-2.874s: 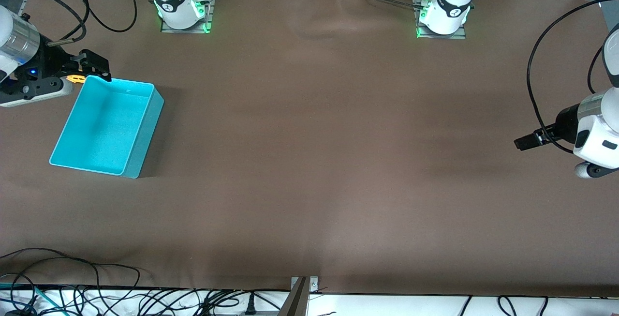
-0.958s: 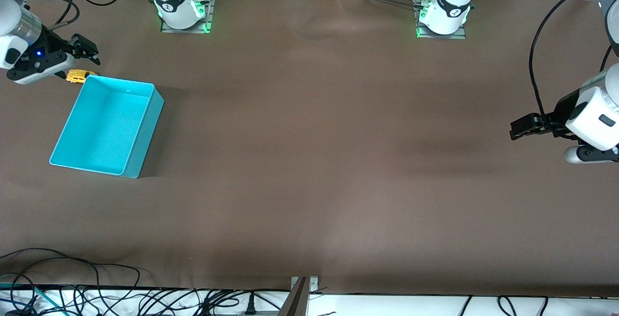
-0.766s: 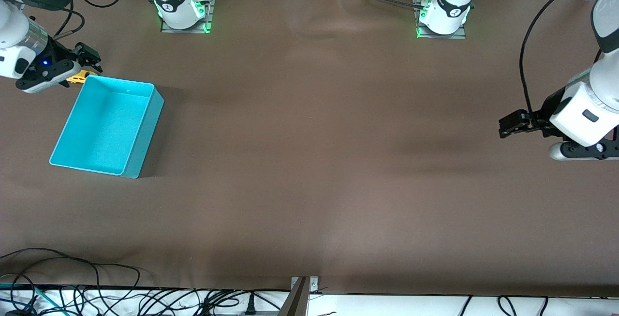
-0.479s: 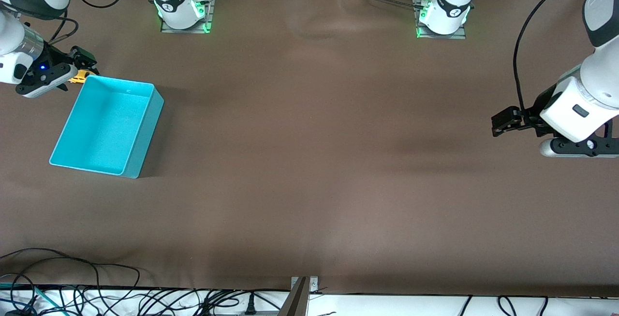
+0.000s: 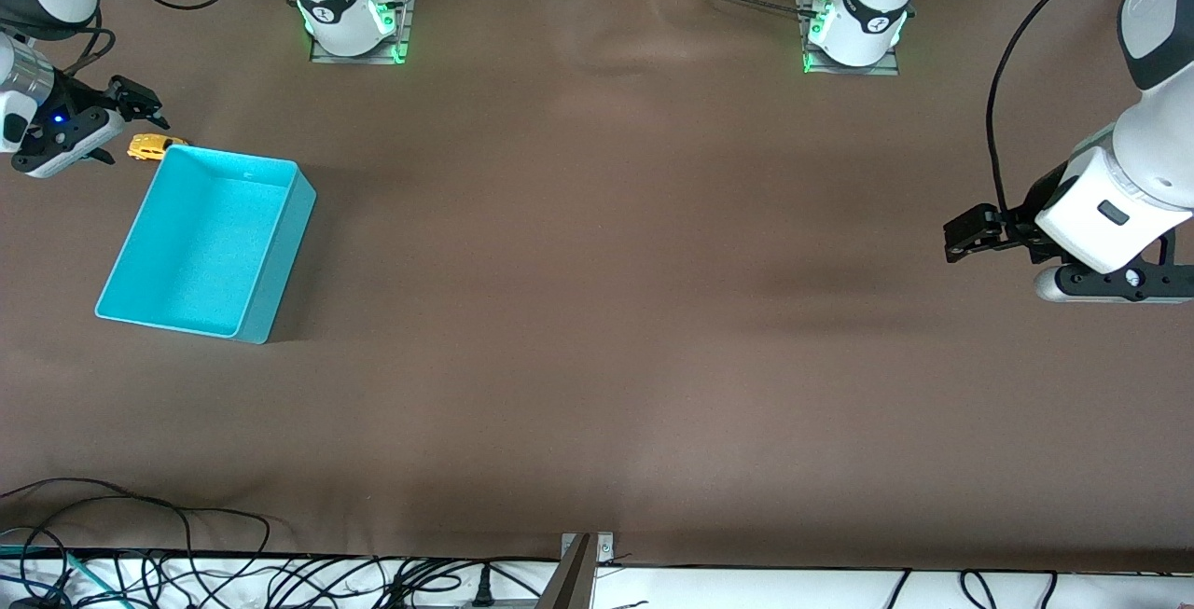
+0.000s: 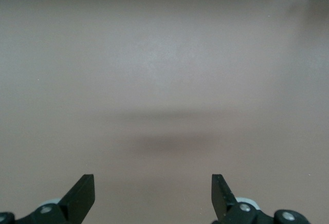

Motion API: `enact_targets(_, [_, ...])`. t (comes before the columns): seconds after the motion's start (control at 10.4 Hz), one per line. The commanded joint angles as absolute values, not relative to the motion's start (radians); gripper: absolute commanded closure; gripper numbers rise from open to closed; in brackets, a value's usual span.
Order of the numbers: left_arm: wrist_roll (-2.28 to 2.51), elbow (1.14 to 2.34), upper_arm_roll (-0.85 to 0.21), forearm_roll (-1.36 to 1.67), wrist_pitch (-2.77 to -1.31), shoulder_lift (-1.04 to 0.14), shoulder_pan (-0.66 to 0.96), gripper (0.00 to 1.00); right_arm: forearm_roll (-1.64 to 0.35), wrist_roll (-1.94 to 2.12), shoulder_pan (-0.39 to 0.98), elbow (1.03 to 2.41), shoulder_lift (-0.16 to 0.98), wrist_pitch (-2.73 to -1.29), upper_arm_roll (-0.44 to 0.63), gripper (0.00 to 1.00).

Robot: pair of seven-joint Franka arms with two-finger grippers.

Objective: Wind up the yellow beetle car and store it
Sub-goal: 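Lower the open right gripper over the car beside the box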

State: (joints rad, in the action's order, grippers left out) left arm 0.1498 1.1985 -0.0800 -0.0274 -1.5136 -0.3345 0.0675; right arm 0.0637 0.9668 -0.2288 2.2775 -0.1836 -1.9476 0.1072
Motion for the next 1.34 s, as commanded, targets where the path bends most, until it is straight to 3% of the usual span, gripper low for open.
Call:
enact_targets(0.0, [0.135,1.172,-0.074,-0.034,-1.5,-0.342,0.08,0.0,0.086,1.008,-0.236,2.302,-0.167,-1.944,0.104,0.0])
enact_targets(0.29, [0.133,1.172,-0.064,-0.034,-1.5,-0.342,0.069,0.0,0.055,1.046,-0.261,2.295,-0.209,-1.948,0.135,0.0])
enact_targets(0.67, [0.133,1.172,-0.064,-0.035,-1.5,-0.342,0.077,0.0,0.02,1.09,-0.262,2.296,-0.149,-2.08,0.204,0.0])
enact_targets(1.05, [0.135,1.172,-0.069,-0.034,-1.5,-0.342,0.081,0.0,-0.051,1.501,-0.29,2.296,-0.112,-2.224,0.382,0.0])
enact_targets(1.25, [0.135,1.169,-0.072,-0.034,-1.5,-0.342,0.08,0.0,-0.063,1.711,-0.36,2.304,-0.12,-2.204,0.387,0.0])
